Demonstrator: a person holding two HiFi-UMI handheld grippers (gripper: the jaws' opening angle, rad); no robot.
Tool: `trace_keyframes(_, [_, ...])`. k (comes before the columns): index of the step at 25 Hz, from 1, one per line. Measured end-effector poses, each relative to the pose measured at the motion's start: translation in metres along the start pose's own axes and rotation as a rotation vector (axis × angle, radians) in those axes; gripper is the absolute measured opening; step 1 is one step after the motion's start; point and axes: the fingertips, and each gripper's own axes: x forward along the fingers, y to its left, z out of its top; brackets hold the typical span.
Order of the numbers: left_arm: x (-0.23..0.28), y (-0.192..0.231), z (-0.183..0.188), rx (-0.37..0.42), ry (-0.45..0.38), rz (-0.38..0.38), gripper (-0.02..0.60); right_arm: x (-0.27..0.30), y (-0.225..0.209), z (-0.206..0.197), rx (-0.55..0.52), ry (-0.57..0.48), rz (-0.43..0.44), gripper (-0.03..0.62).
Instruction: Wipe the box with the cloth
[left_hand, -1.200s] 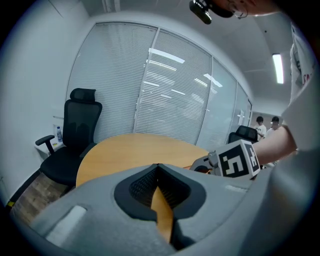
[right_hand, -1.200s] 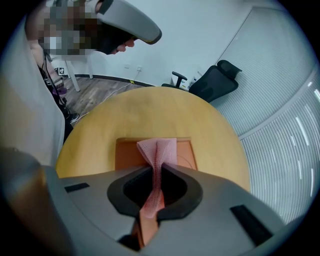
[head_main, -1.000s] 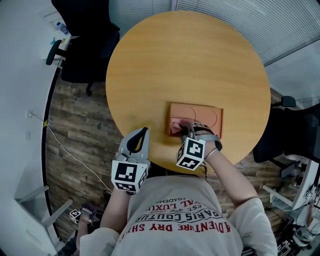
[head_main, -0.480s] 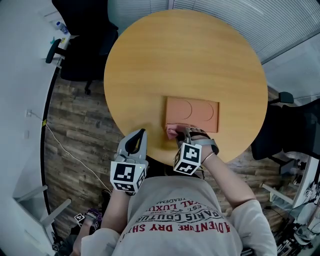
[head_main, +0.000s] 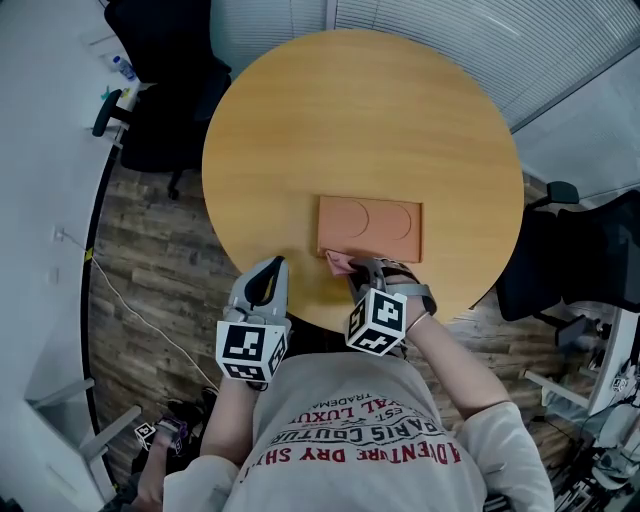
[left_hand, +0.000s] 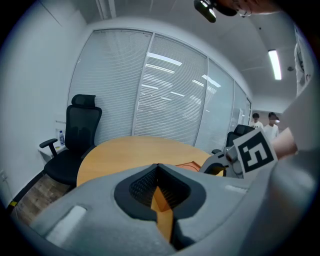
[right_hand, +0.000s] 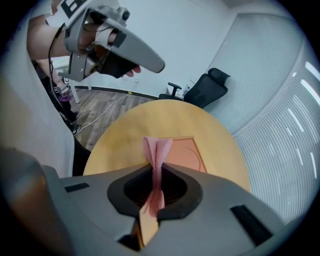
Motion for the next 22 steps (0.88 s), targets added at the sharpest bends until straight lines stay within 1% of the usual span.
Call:
trace_keyframes(2, [0.004,-0.007,0.004,0.004,-0.007,-0.004,0.008,-0.008,-0.019,-0.003,0.021,-0.012,-0.051,0.029])
trace_keyframes(4, [0.008,-0.012,0.008,-0.001,-0.012,-0.012,0.008,-0.011,-0.036,-0.010,0.018,-0.003,-0.089,0.029])
trace_keyframes(7, [0.013,-0.019,0.013,-0.009,-0.015,-0.030,0.008,-0.010,-0.064,-0.024,-0.012,0.026,-0.157,0.029])
trace_keyframes(10, [0.019,-0.021,0.018,0.004,-0.011,-0.036,0.008,-0.003,-0.093,-0.035,-0.044,0.059,-0.221,0.029])
trace_keyframes(12, [0.021,-0.019,0.018,0.009,-0.006,-0.034,0.008,0.006,-0.105,-0.039,-0.050,0.074,-0.232,0.029])
trace_keyframes(15, [0.025,-0.016,0.019,0.008,0.000,-0.027,0.008,0.020,-0.116,-0.043,-0.068,0.089,-0.226,0.029])
trace_keyframes(19, [0.031,-0.010,0.022,0.003,0.001,-0.022,0.008,0.039,-0.125,-0.043,-0.121,0.105,-0.222,0.029])
trace_keyframes(22, [0.035,-0.007,0.023,-0.002,-0.005,-0.027,0.008,0.052,-0.126,-0.044,-0.138,0.113,-0.206,0.029])
